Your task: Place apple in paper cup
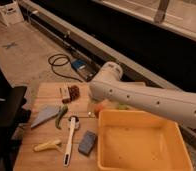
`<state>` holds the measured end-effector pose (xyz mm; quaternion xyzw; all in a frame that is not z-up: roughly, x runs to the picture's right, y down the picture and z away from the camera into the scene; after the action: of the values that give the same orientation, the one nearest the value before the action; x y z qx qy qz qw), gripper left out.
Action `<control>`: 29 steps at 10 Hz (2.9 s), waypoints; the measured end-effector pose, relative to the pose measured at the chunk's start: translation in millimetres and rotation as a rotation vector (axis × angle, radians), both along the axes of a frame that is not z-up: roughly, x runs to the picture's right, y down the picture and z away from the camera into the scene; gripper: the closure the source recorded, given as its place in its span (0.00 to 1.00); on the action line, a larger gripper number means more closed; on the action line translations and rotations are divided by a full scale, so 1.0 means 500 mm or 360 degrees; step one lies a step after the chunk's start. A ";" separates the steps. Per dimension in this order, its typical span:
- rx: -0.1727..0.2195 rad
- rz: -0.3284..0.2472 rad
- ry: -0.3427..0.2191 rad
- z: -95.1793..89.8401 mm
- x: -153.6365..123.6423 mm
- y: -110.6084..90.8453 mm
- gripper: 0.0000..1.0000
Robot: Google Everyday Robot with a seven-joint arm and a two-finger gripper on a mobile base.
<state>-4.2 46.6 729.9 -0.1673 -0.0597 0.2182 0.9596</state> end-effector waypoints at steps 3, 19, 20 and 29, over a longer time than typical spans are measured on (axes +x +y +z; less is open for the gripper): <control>-0.0125 0.0133 0.0012 0.075 0.003 0.037 0.20; -0.0555 0.0187 0.0192 0.280 0.042 0.126 0.63; -0.0573 0.0188 0.0194 0.285 0.042 0.136 0.73; -0.0393 0.0202 0.0056 0.172 0.029 0.056 1.00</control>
<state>10.1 74.7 816.2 -0.2760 -0.0261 0.2872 0.9169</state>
